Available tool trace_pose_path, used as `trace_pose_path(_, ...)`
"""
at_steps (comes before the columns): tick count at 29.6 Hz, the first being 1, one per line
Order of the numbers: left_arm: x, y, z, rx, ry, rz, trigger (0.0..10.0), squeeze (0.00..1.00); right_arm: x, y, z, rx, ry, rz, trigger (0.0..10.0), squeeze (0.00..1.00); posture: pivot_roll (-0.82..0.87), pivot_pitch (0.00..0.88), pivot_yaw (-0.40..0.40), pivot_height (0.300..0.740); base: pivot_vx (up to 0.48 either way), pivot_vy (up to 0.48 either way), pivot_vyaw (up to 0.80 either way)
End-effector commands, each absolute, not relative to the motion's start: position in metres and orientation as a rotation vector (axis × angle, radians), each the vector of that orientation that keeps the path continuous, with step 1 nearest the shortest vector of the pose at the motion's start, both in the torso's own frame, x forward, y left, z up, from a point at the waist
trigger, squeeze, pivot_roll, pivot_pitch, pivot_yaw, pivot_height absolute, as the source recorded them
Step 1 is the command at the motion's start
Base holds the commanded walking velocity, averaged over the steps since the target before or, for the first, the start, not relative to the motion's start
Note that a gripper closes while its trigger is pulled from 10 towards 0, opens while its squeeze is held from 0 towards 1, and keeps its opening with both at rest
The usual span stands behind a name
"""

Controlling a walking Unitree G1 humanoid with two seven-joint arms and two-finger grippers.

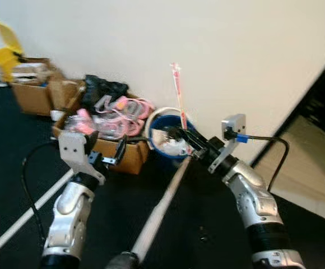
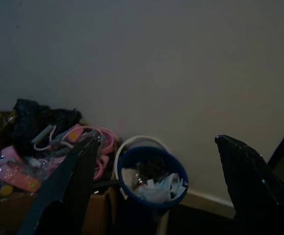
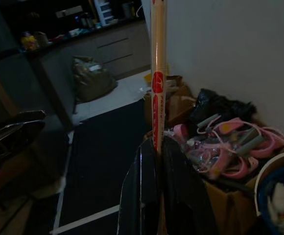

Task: Picking trash to rubbish bin

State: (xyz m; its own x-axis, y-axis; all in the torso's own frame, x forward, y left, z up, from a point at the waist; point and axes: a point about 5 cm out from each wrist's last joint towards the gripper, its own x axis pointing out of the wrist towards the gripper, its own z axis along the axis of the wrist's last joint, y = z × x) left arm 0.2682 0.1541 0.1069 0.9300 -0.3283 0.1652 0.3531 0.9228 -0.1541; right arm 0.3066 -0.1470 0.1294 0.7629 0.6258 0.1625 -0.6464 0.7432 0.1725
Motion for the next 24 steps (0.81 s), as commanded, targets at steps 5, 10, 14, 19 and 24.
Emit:
trace_pose_path(5,0.2685,0.1538,0.1064,-0.184,-0.131,-0.359,10.0,0.00,0.3060,-0.1494,0.1274,0.222,-0.089,0.695,10.0,0.00,0.01,0.000,-0.031,0.740,0.000,0.000,0.66)
trace_pose_path(10,0.2682,0.1553,0.1054,-0.181,-0.128,-0.362,10.0,0.00,0.3054,-0.1484,0.1270,0.221,-0.089,0.696,10.0,0.00,0.00,0.000,-0.020,0.740,0.000,0.000,0.66)
trace_pose_path(14,0.2684,0.1570,0.1045,-0.180,-0.124,-0.361,10.0,0.00,0.3056,-0.1470,0.1266,0.224,-0.090,0.696,10.0,0.00,0.00,0.000,-0.016,0.740,0.000,0.000,0.66)
trace_pose_path(19,0.2693,0.1567,0.1032,-0.185,-0.116,-0.369,10.0,0.00,0.3059,-0.1467,0.1267,0.227,-0.092,0.696,10.0,0.00,0.00,0.000,-0.014,0.740,0.000,0.000,0.66)
trace_pose_path(24,0.2701,0.1558,0.1031,-0.186,-0.115,-0.376,10.0,0.00,0.3064,-0.1466,0.1269,0.227,-0.092,0.698,10.0,0.00,0.01,0.000,-0.017,0.740,0.000,0.000,0.66)
